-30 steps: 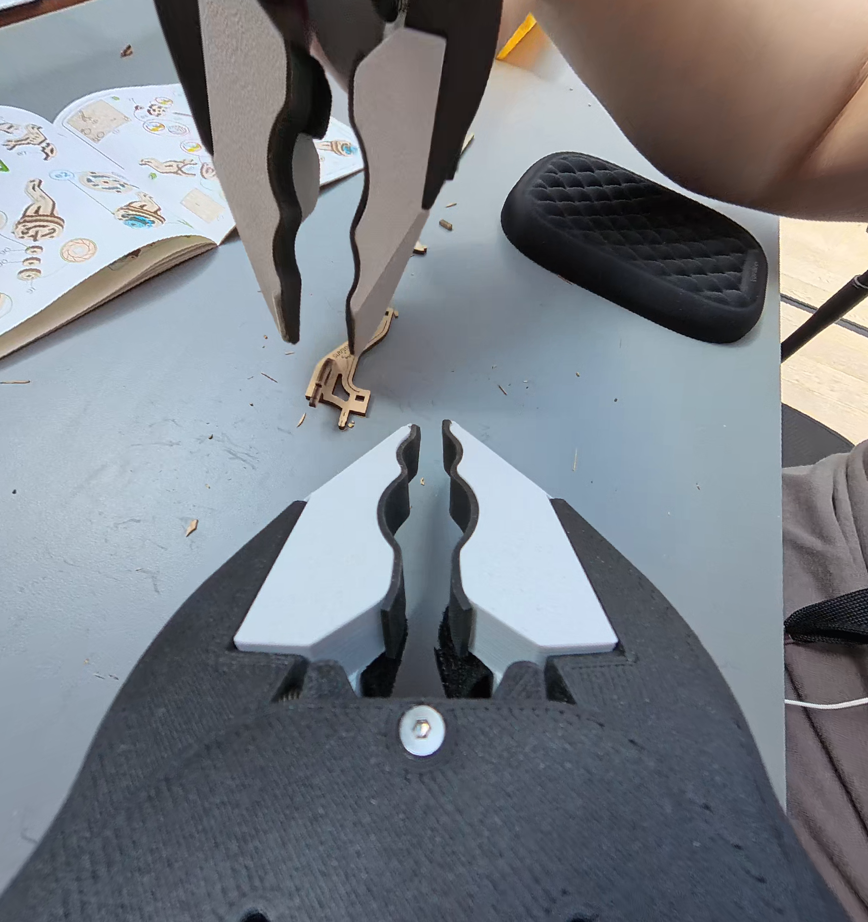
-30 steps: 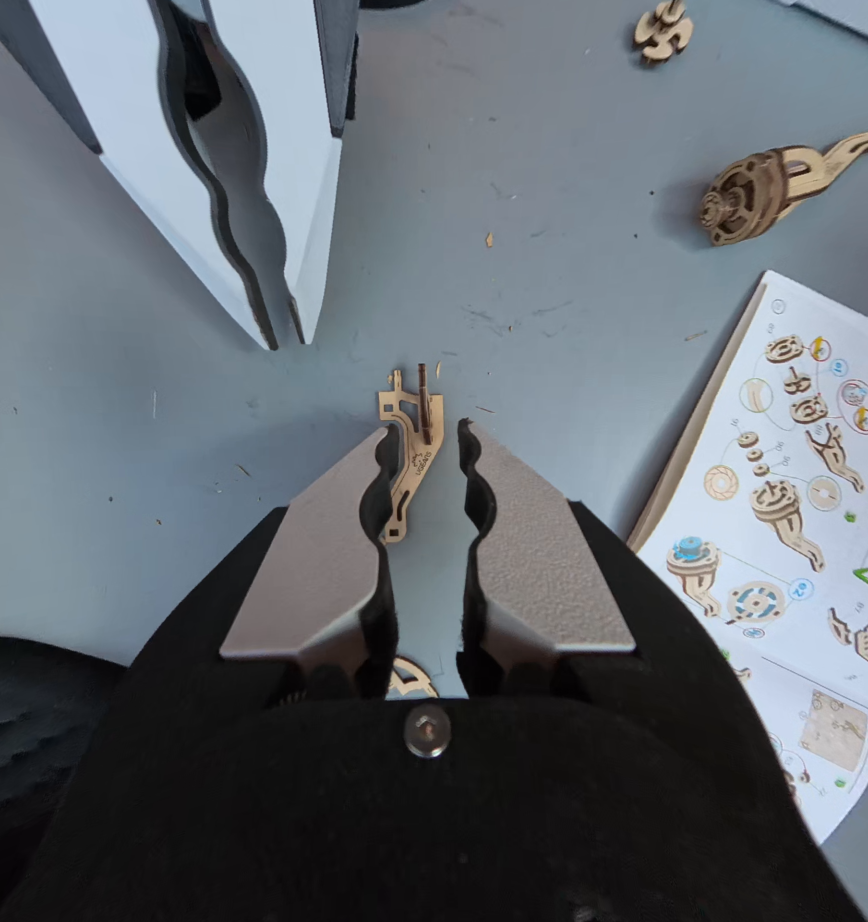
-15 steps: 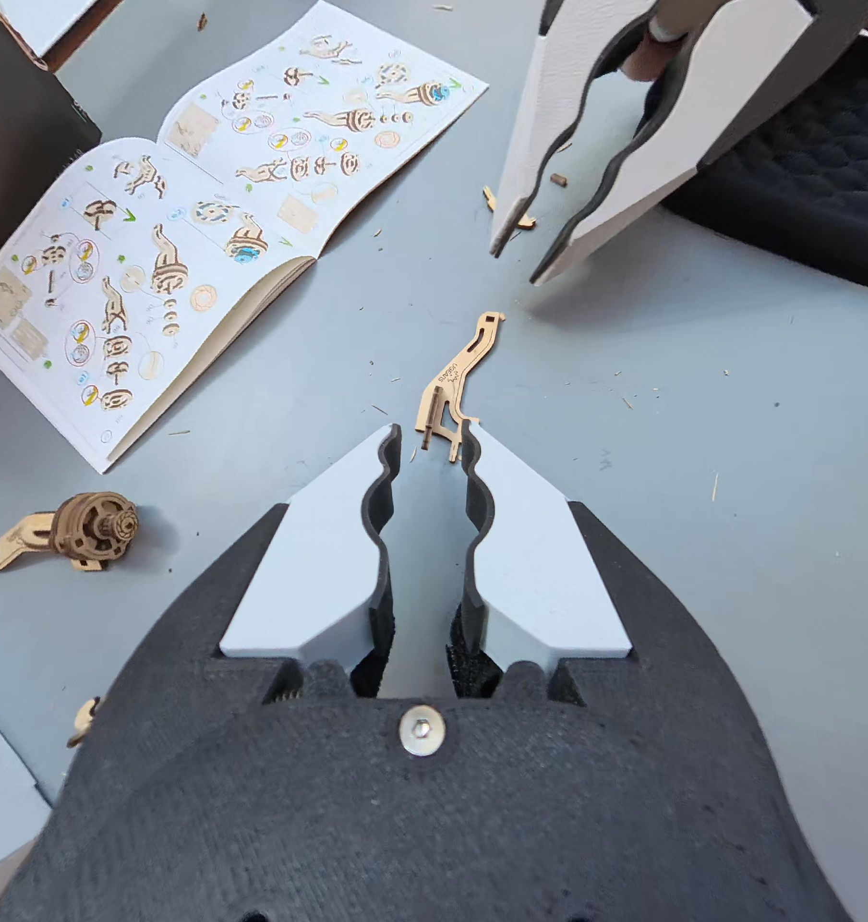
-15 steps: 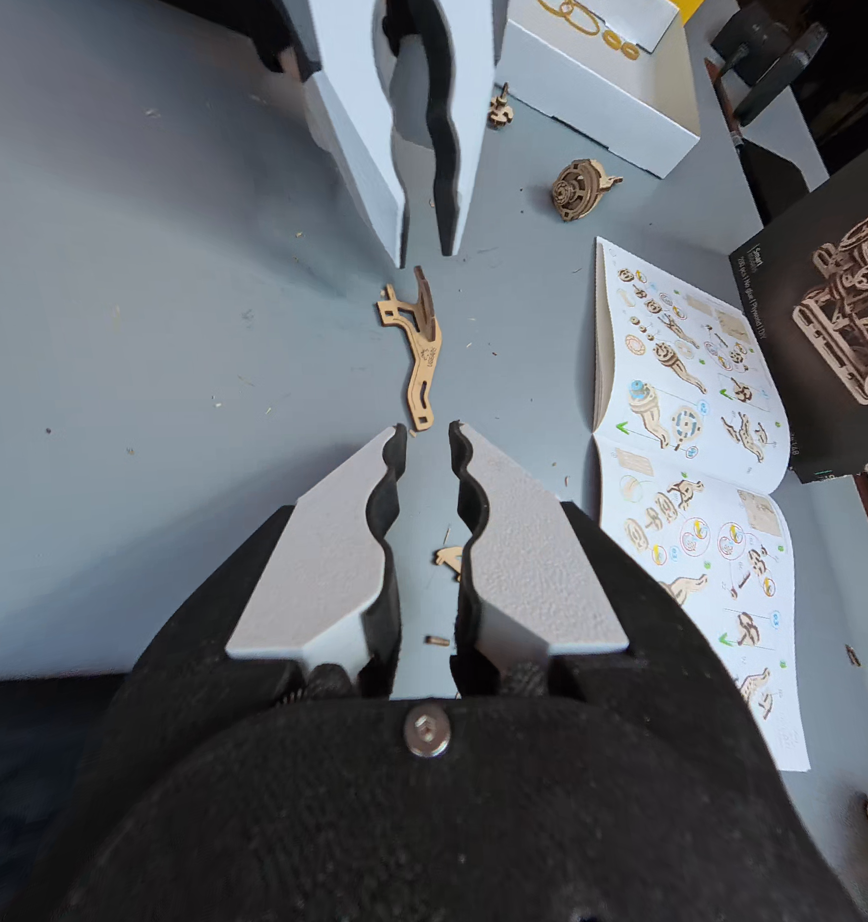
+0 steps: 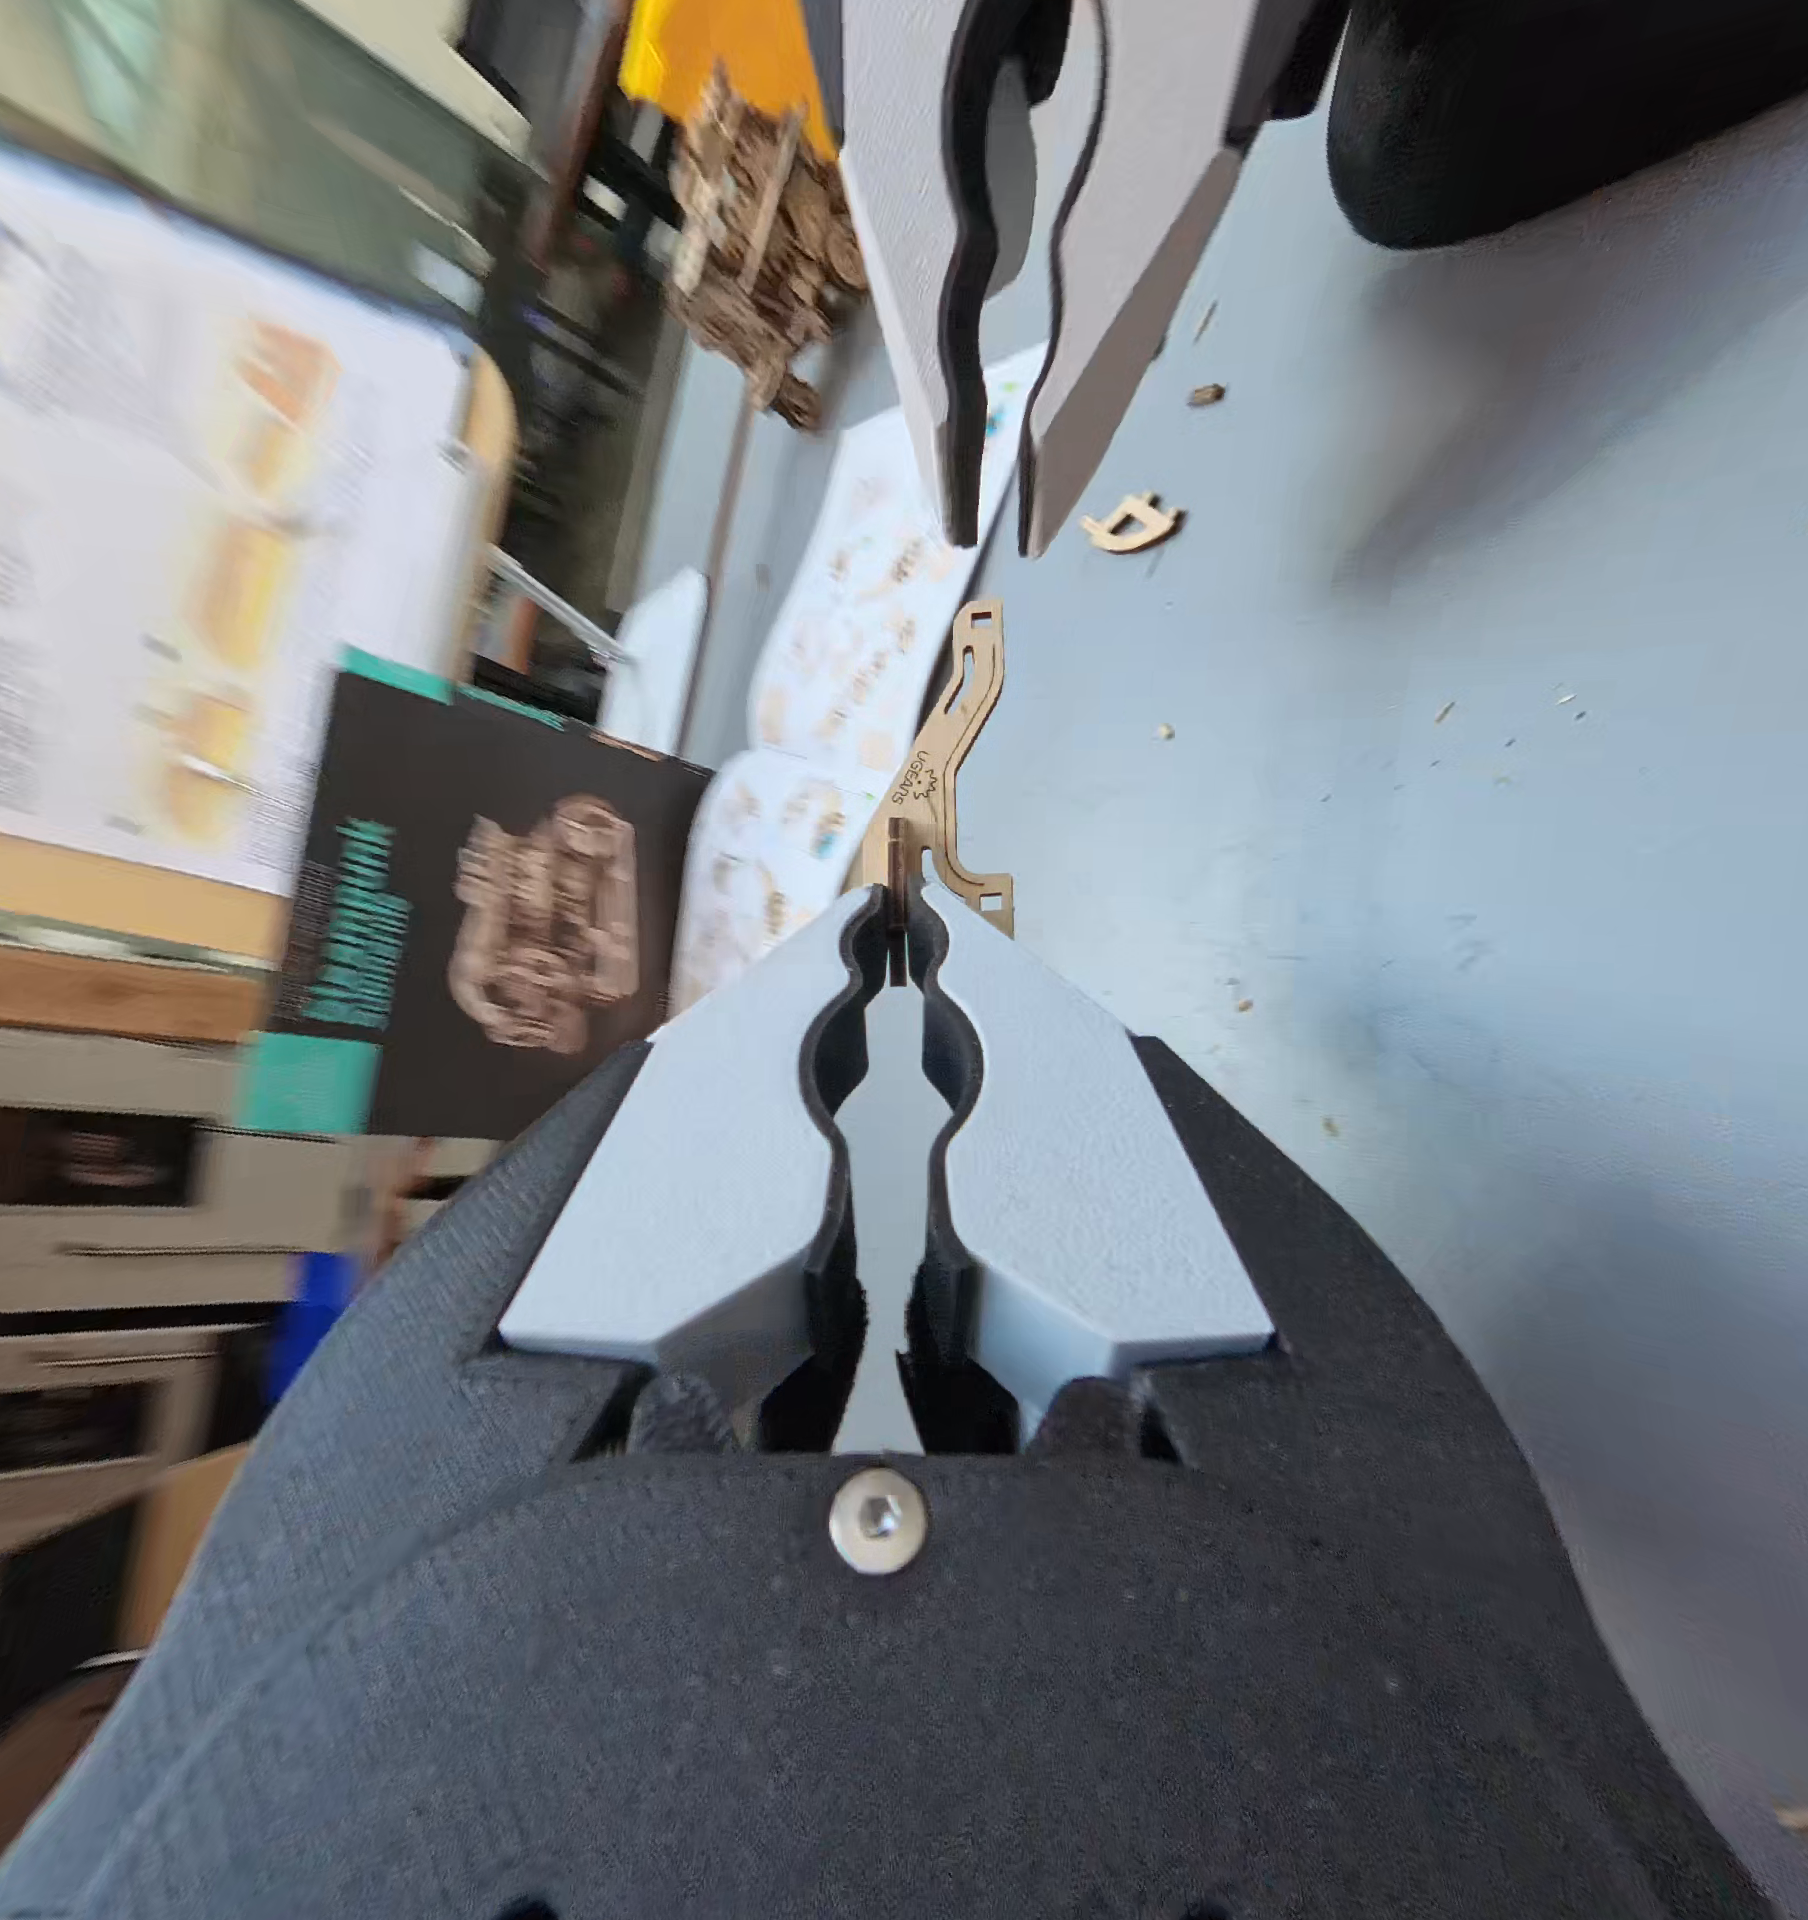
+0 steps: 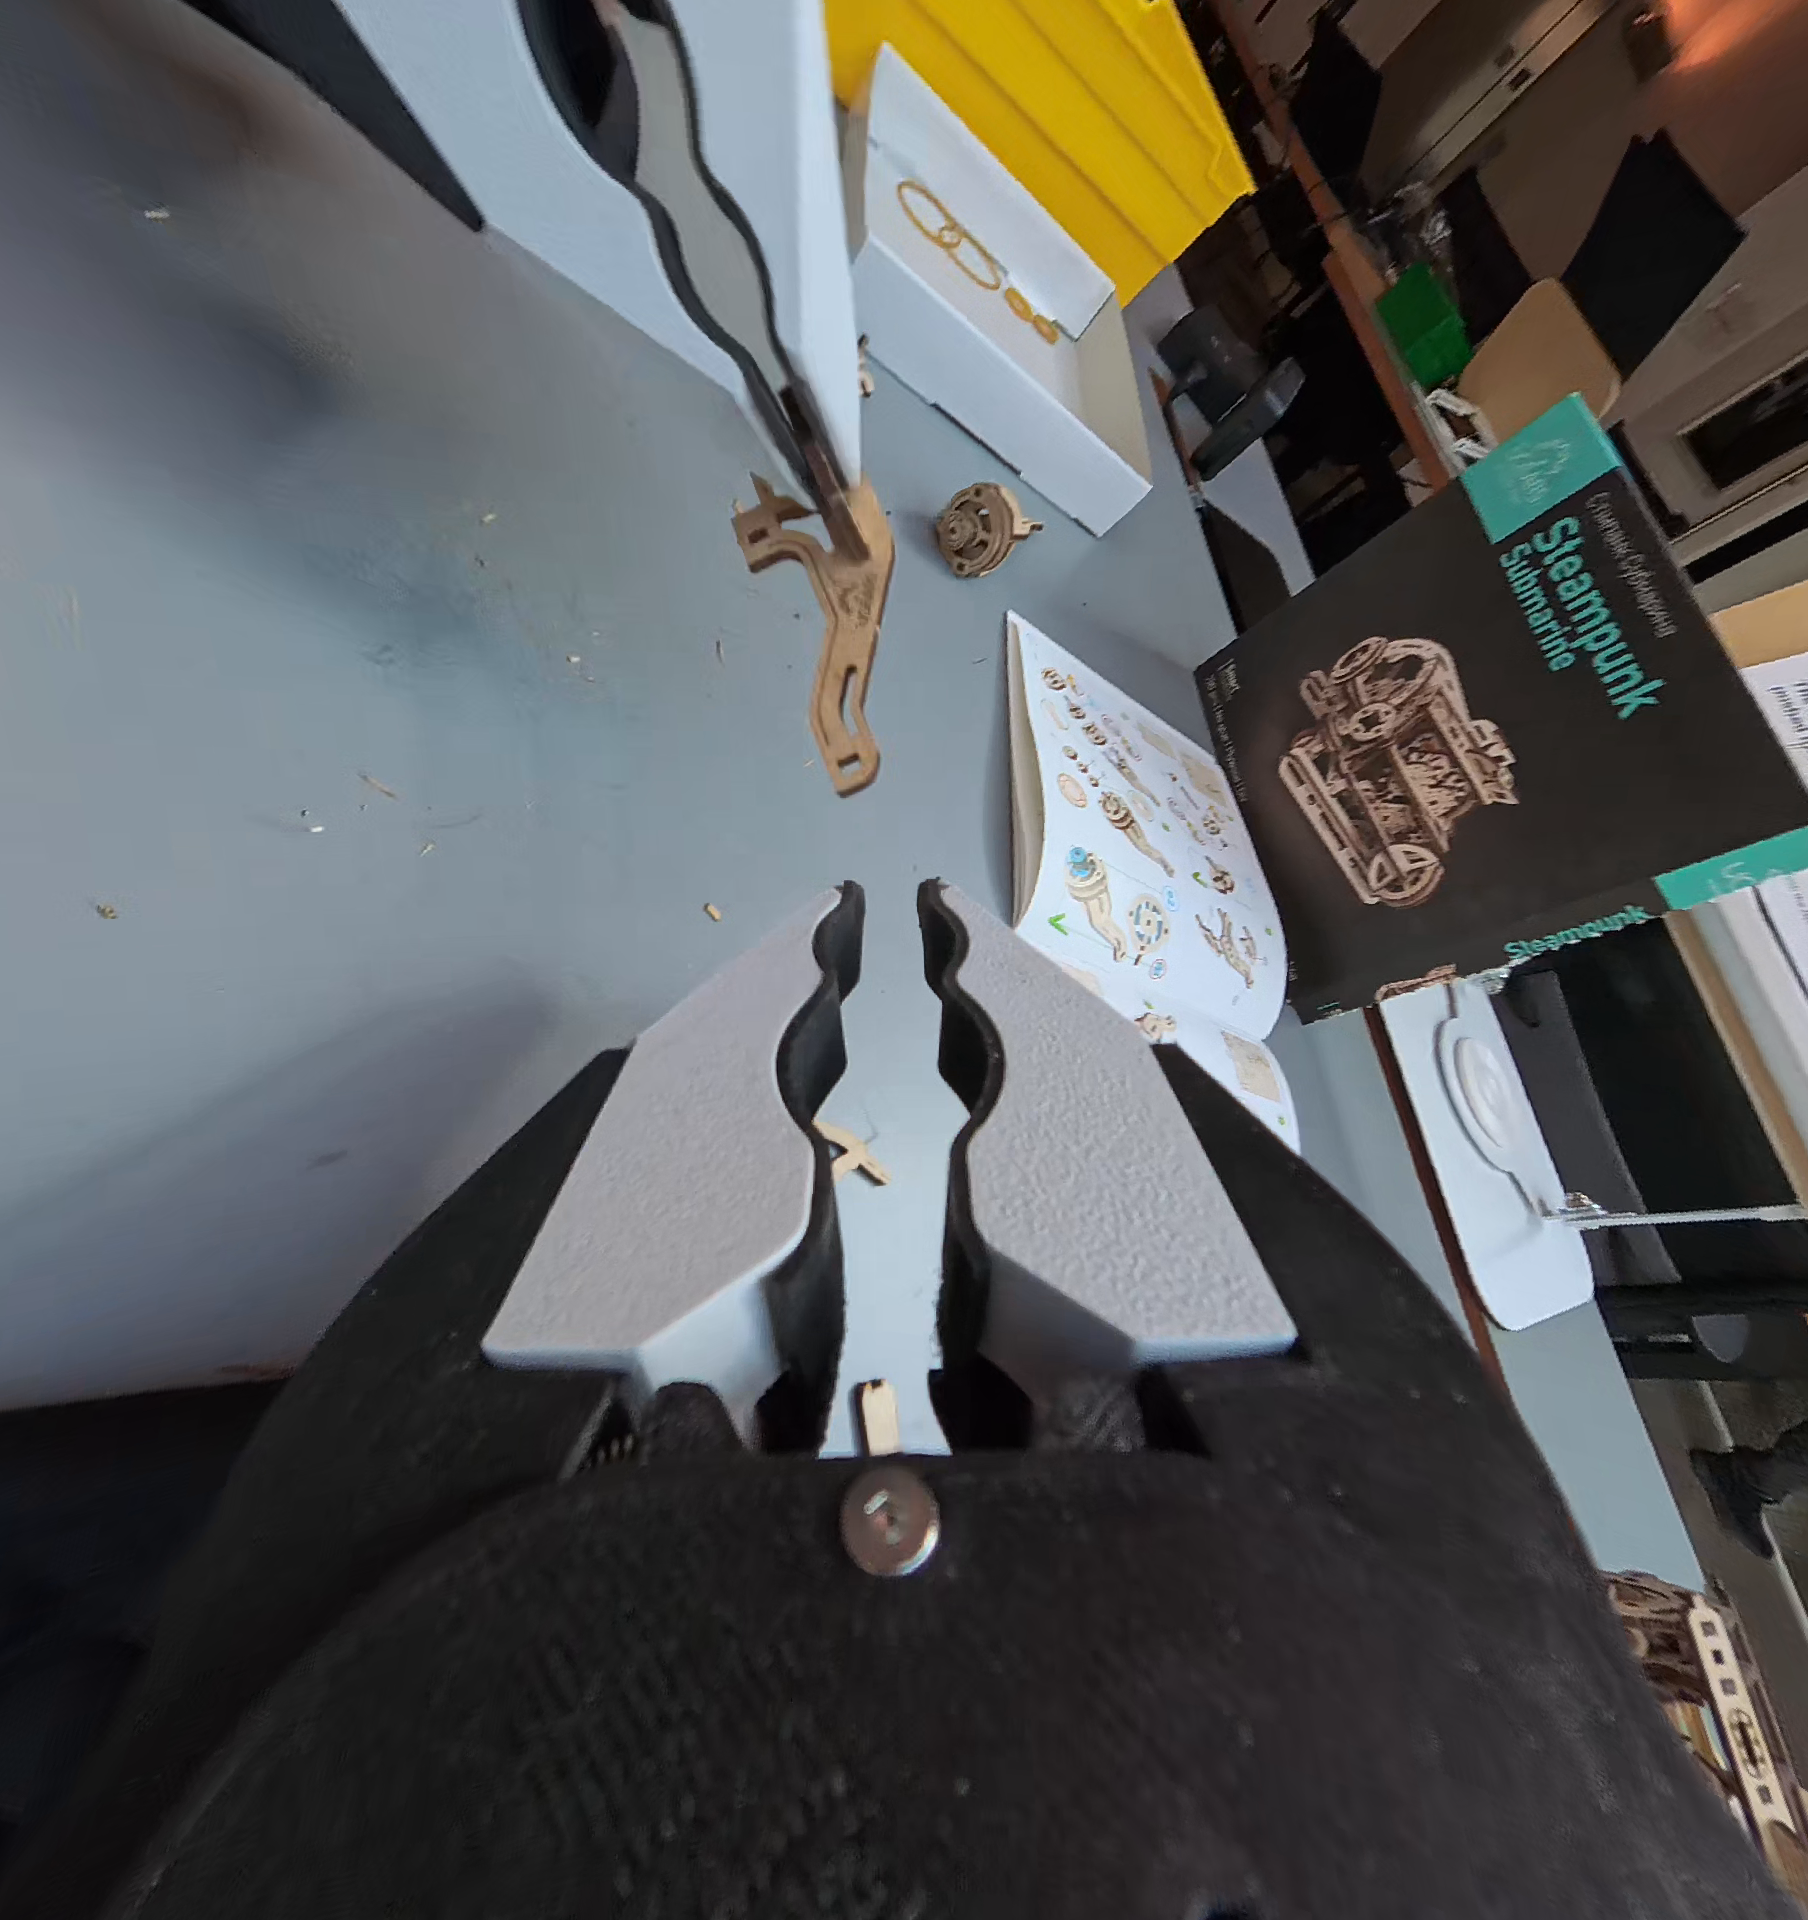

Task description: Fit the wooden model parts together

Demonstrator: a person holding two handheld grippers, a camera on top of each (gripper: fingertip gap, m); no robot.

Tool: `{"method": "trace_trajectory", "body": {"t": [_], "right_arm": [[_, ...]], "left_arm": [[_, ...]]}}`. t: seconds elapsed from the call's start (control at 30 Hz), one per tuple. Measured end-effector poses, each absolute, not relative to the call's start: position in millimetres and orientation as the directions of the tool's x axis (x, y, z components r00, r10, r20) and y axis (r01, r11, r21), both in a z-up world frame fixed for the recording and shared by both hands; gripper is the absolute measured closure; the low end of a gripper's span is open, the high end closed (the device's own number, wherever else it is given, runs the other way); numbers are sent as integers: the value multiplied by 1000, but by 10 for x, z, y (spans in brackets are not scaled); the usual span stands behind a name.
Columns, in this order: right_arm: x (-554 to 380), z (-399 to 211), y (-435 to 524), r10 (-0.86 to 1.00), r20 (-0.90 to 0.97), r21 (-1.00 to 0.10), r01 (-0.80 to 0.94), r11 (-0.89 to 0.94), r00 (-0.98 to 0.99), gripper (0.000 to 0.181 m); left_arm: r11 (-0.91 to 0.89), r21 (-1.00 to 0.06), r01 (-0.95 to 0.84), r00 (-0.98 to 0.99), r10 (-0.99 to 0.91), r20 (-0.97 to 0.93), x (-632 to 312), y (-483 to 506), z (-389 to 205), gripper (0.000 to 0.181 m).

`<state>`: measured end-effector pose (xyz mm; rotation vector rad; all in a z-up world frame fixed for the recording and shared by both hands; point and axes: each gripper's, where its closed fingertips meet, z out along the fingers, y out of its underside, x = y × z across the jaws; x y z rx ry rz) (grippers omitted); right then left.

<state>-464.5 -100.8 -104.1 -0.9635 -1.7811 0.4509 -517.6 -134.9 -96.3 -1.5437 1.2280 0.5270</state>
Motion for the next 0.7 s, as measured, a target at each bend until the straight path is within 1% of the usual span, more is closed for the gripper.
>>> {"method": "trace_trajectory", "body": {"t": [0.03,0.07,0.1,0.13,0.17,0.37,0.43,0.5,0.53,0.57,0.6,0.63,0.67,0.7], "right_arm": [[-4641,-984,-983,777,615,-689,385,614,-136,172],[-4634,-927,-949,769,630,-693,371,618,-104,173],[-4626,-877,-916,760,645,-694,358,625,-76,174],[-4614,-843,-886,754,654,-694,353,628,-55,175],[-4604,-824,-859,753,657,-695,352,626,-42,175],[-4566,-853,-741,761,648,-699,379,606,-20,175],[-4558,-853,-755,778,627,-717,366,593,-32,175],[-4581,-788,-916,845,528,-797,294,527,-83,172],[-4601,-695,-1046,886,448,-855,233,464,-121,165],[-4621,-590,-1216,922,340,-911,176,372,-187,152],[-4634,-495,-1387,937,230,-951,145,274,-264,148],[-4660,-419,-1489,941,158,-970,129,204,-300,146],[-4702,-377,-1522,947,130,-977,123,173,-294,146],[-4732,-380,-1557,946,143,-974,126,186,-290,147]], "left_arm": [[145,-330,-933,273,-313,-910,-5137,-1402,-840,181],[185,-215,-959,176,-206,-963,-5102,-1451,-753,180],[198,-127,-972,98,-151,-984,-5071,-1488,-739,180],[197,-83,-977,56,-141,-988,-5052,-1512,-764,180],[197,-77,-977,50,-138,-989,-5040,-1527,-776,180],[221,-141,-965,135,-42,-990,-5048,-1596,-549,181],[239,-114,-964,120,9,-993,-5027,-1636,-477,181],[250,-79,-965,90,34,-995,-5003,-1660,-459,181],[255,-65,-965,77,39,-996,-4993,-1668,-461,181],[262,-49,-964,64,46,-997,-4980,-1677,-461,181],[263,-30,-964,46,54,-998,-4971,-1681,-463,181],[257,-5,-966,25,75,-997,-4973,-1681,-445,181],[263,23,-965,-1,86,-996,-4953,-1688,-444,181],[273,48,-961,-22,99,-995,-4924,-1698,-441,180]]}}
